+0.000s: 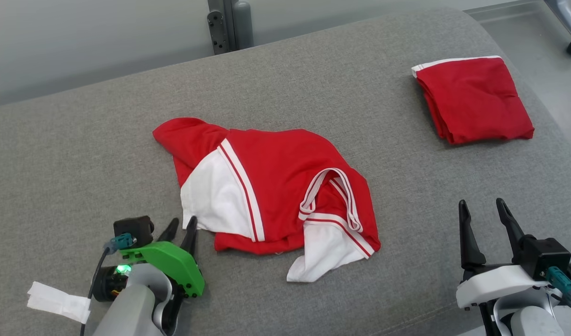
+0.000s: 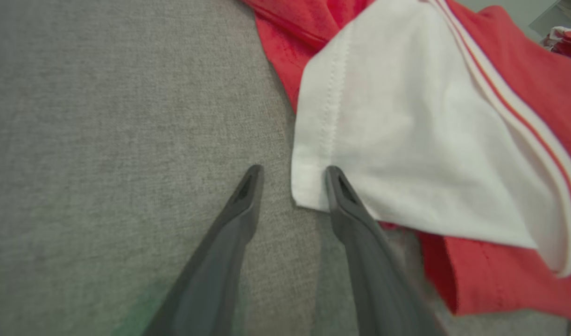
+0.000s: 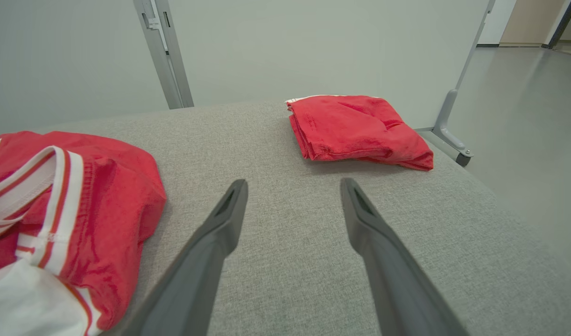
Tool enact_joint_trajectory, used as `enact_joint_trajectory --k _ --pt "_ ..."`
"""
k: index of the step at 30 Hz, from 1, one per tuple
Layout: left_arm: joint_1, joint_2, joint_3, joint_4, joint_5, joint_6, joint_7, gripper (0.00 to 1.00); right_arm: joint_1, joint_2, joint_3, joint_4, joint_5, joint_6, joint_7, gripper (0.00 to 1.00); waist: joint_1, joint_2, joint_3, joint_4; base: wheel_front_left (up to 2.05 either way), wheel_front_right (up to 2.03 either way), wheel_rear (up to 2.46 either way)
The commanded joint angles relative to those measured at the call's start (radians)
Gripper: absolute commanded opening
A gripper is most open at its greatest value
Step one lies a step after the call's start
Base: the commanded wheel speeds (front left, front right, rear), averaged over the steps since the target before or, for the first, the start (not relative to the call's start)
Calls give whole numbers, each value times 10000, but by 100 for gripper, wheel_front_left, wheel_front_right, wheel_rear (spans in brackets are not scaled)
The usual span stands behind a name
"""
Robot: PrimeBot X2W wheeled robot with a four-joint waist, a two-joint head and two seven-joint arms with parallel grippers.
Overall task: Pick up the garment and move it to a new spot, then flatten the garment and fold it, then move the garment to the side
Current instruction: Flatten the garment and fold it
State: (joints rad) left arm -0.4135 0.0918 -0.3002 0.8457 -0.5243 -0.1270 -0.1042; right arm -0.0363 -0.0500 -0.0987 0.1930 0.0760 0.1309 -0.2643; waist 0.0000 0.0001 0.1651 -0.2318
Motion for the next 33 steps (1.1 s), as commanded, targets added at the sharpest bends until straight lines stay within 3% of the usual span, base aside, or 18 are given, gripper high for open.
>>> enact_joint_trajectory --k 1,8,13,17,23,27,33 --pt "142 -96 -232 204 -161 -46 141 0 -123 -17 -9 29 65 -3 0 100 0 -1 6 16 0 0 0" --pt "454 -12 -1290 -82 -593 -55 302 0 -78 -17 -141 109 95 -3 -1 100 0 -1 -37 109 0 0 0" --pt "444 264 -1105 -731 -1252 -24 -256 0 57 -17 -112 165 137 -3 -1 100 0 -1 -213 186 0 0 0" --pt "564 375 -843 -2234 -1984 -27 -372 0 238 -20 -267 149 105 -3 -1 100 0 -1 -420 370 0 0 0" --pt "235 404 -1215 -5451 -2368 88 938 0 19 -19 -96 129 264 -3 -1 100 0 -1 -424 464 0 0 0" --pt "-742 200 -1418 -6824 -2338 618 1936 0 -453 -17 334 81 487 -5 -1 100 0 -1 -80 51 0 0 0" --pt "-3171 -121 -1456 -6640 -2007 1335 2650 0 -1110 -15 937 69 1239 -3 -1 100 0 -1 615 -1351 0 0 0"
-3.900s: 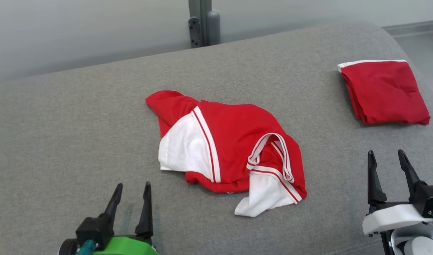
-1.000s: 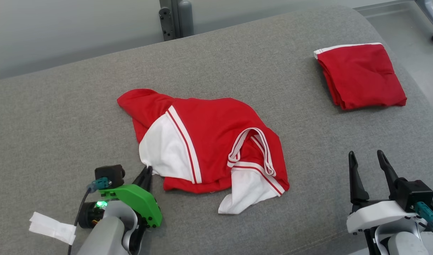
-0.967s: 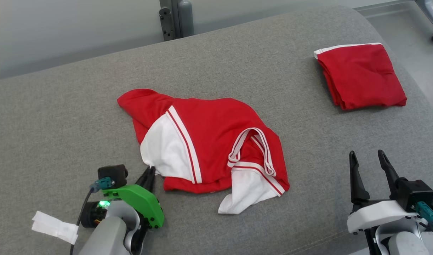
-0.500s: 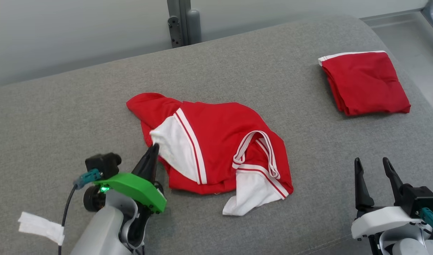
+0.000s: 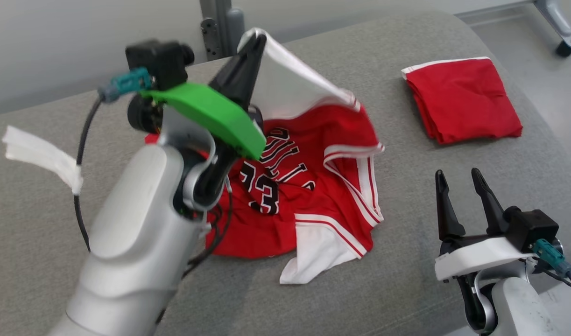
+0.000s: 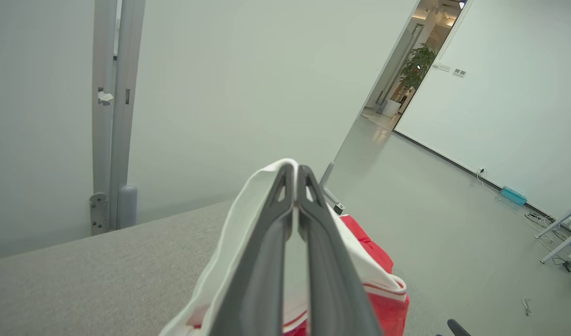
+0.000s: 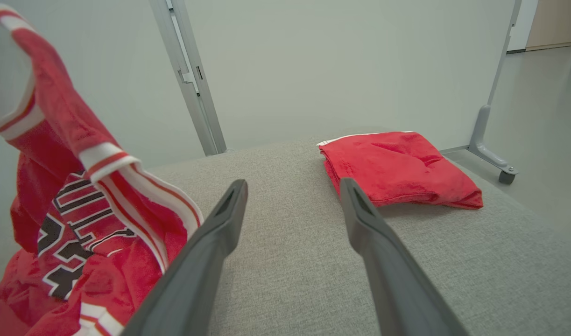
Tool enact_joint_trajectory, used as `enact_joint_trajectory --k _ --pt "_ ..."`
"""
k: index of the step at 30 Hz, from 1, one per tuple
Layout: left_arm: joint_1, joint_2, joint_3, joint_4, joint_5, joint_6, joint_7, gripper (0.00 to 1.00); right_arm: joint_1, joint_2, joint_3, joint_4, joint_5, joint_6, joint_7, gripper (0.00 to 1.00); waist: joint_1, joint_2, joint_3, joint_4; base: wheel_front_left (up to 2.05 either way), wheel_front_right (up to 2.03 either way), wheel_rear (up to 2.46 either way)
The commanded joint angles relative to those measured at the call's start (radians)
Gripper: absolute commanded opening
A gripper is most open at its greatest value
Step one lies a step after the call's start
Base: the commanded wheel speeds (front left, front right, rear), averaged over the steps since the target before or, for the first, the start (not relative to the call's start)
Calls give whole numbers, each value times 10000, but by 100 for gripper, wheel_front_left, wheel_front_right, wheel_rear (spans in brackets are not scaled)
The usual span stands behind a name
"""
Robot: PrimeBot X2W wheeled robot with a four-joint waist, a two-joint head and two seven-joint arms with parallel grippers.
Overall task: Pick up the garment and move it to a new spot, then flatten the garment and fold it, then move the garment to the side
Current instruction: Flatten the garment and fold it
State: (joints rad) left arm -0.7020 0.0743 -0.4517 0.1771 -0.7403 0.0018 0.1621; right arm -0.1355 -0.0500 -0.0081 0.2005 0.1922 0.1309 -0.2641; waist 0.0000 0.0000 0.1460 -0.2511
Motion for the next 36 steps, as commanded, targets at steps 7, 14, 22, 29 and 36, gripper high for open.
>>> enact_joint_trajectory --k 7,14,22,29,36 --pt "-3519 379 310 2818 1148 283 -326 0 -324 -2 727 325 1363 -3 -3 100 0 0 1976 -3008 0 0 0" --pt "-5083 468 324 5756 1684 -312 -2228 29 -423 6 541 293 2015 -3 -3 100 0 0 2776 -3287 0 0 0" --pt "-4310 376 -97 7102 1683 -915 -2966 100 -525 -21 582 437 1707 -3 -3 100 0 0 2502 -2925 0 0 0" --pt "-2691 245 -309 6472 1584 -879 -3703 100 -180 -24 -36 339 925 -3 -1 100 0 0 1722 -1588 0 0 0" --pt "382 443 -97 4463 1390 -271 -4167 100 650 -31 -657 136 -64 -3 -3 100 0 0 309 -461 0 0 0"
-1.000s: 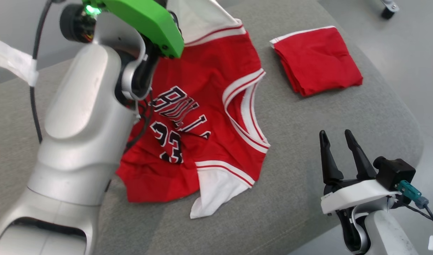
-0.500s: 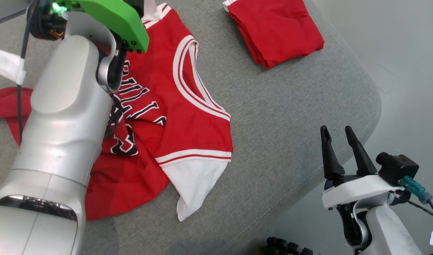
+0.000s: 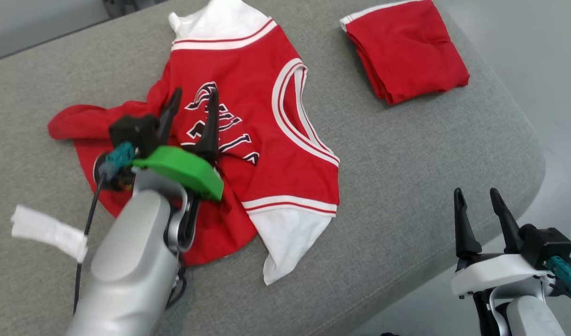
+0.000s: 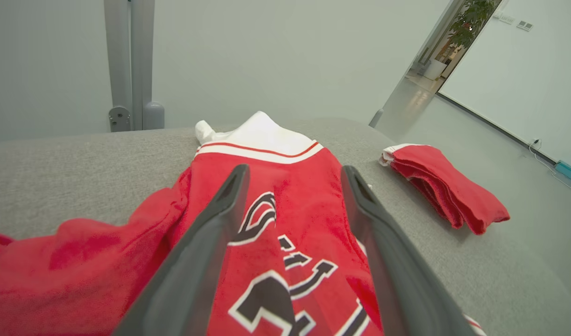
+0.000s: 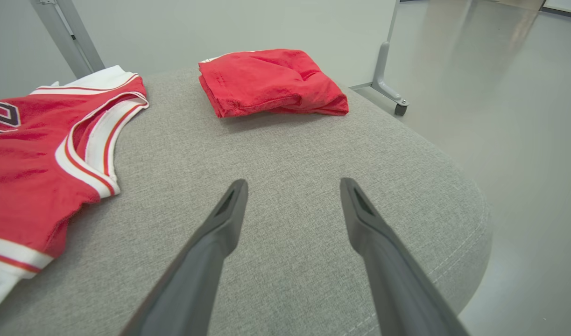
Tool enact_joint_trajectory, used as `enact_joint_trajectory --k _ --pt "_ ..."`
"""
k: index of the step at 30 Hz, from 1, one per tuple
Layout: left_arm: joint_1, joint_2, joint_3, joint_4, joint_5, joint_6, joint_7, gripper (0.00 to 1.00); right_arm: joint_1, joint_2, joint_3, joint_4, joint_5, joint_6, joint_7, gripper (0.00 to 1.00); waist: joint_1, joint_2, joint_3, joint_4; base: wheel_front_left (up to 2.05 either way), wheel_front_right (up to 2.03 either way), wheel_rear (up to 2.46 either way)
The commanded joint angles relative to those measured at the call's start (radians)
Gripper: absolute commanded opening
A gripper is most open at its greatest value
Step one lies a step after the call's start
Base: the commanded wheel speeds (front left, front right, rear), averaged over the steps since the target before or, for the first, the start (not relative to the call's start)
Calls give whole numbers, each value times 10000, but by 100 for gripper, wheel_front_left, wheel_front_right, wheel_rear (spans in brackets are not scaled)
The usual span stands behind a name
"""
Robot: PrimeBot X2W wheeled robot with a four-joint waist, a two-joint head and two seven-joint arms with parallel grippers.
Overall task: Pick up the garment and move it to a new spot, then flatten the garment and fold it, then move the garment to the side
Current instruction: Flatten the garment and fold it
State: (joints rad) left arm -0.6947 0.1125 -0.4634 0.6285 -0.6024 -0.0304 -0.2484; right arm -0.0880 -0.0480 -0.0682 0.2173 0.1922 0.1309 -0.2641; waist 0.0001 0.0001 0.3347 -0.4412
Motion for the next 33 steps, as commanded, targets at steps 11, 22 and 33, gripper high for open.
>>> enact_joint_trajectory --k 11,22,33 --pt "5597 922 1037 -3726 -500 1642 -174 100 1057 -47 -431 -291 -739 -3 -3 100 -1 -1 -2757 2006 0 0 0" --pt "8030 1212 1533 -5300 -67 2064 -168 100 1554 -42 -622 -440 -939 -3 -3 100 -1 -1 -3105 2364 0 0 0" --pt "6570 652 608 -4310 -834 971 1383 100 1166 -39 -407 -458 -845 -3 -3 100 -1 -1 -2581 1980 0 0 0"
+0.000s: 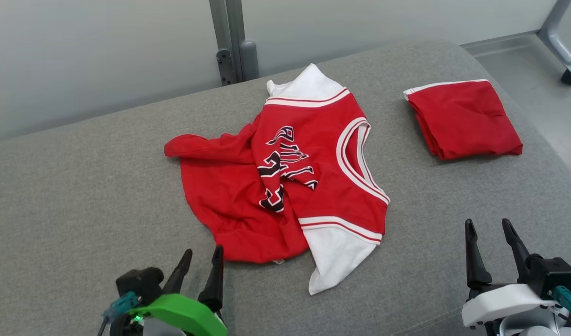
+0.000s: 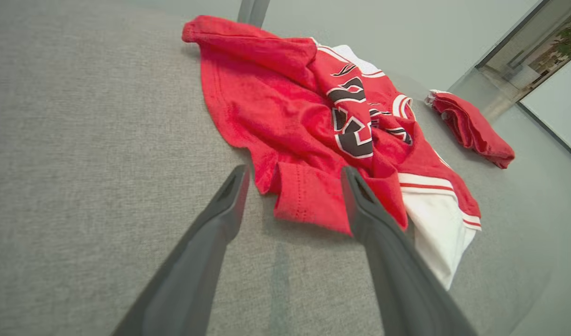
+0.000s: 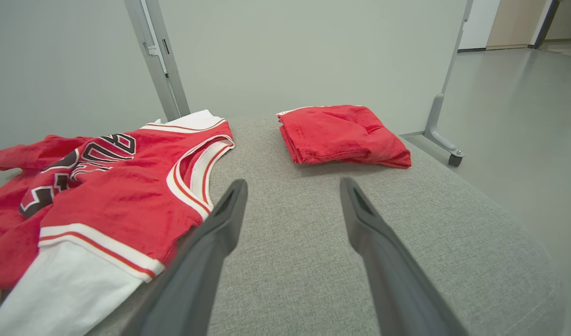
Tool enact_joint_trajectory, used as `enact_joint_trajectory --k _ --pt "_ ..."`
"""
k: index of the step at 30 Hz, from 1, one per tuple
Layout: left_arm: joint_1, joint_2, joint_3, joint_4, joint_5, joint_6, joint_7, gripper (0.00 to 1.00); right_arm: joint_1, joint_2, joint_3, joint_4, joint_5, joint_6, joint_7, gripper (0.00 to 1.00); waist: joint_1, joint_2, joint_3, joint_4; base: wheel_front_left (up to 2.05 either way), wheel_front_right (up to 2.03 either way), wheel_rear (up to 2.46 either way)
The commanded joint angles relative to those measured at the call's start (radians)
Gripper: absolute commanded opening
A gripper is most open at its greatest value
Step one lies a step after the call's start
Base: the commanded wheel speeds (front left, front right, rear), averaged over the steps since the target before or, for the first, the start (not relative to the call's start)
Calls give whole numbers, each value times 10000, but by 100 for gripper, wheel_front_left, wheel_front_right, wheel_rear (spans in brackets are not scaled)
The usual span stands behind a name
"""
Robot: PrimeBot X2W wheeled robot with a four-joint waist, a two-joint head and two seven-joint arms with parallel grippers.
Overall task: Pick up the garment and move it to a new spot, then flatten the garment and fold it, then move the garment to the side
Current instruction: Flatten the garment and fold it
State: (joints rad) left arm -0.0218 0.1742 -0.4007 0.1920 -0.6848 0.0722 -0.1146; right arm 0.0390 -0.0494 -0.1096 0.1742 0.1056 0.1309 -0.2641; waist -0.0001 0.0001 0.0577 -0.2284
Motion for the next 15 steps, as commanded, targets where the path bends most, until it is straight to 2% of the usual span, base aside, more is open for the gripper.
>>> enact_joint_trajectory --k 1,6,10,11,12,13,15 --pt "-364 -2 -89 166 -26 -117 190 100 -127 -26 22 -27 48 -3 -3 100 1 -1 275 -202 0 0 0" --pt "-1090 -64 -242 944 -98 -46 890 100 -293 -26 12 0 171 -3 -1 100 1 -1 625 -480 0 0 0" --pt "-1278 -50 -348 1325 -229 -189 1224 100 -325 -27 -53 6 265 -3 -3 100 1 -1 805 -554 0 0 0" --pt "-1298 -60 -379 1372 -260 -246 1266 56 -326 -26 -86 2 262 -3 -3 100 1 -1 834 -531 0 0 0" --pt "-1305 -69 -387 1421 -315 -295 1295 35 -317 -26 -129 6 278 -3 -3 100 1 -1 859 -491 0 0 0" --pt "-1316 -61 -412 1445 -328 -371 1288 0 -309 -24 -155 26 285 -3 -3 100 1 -1 873 -445 0 0 0" --pt "-1320 -73 -449 1373 -424 -596 1186 0 -336 -24 -180 64 285 -3 -3 100 1 -1 871 -324 0 0 0"
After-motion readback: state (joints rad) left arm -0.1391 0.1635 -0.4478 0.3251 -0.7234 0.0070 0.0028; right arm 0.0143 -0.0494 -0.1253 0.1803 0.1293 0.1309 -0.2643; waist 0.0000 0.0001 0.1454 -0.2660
